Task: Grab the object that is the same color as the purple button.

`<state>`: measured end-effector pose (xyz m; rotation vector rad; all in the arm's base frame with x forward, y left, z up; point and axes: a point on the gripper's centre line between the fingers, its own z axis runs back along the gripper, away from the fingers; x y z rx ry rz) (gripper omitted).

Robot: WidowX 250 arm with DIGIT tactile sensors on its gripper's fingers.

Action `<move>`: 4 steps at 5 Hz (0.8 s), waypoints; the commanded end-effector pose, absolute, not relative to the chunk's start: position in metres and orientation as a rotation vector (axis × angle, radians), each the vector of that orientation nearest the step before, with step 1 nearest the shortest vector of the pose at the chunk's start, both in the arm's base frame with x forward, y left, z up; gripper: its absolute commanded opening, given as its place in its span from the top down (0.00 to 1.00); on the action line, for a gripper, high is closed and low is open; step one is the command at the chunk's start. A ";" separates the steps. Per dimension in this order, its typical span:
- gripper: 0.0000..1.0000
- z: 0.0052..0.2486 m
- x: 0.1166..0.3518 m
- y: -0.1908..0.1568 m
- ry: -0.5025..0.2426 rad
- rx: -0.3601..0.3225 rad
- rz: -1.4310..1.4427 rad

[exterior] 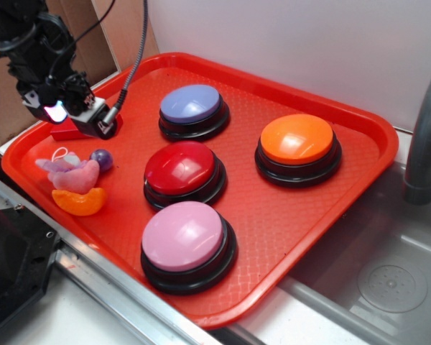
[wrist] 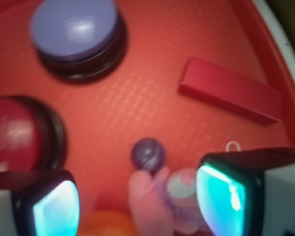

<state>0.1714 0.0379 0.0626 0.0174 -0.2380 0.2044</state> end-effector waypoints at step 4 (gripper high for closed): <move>1.00 0.018 0.184 0.050 -0.236 0.079 0.352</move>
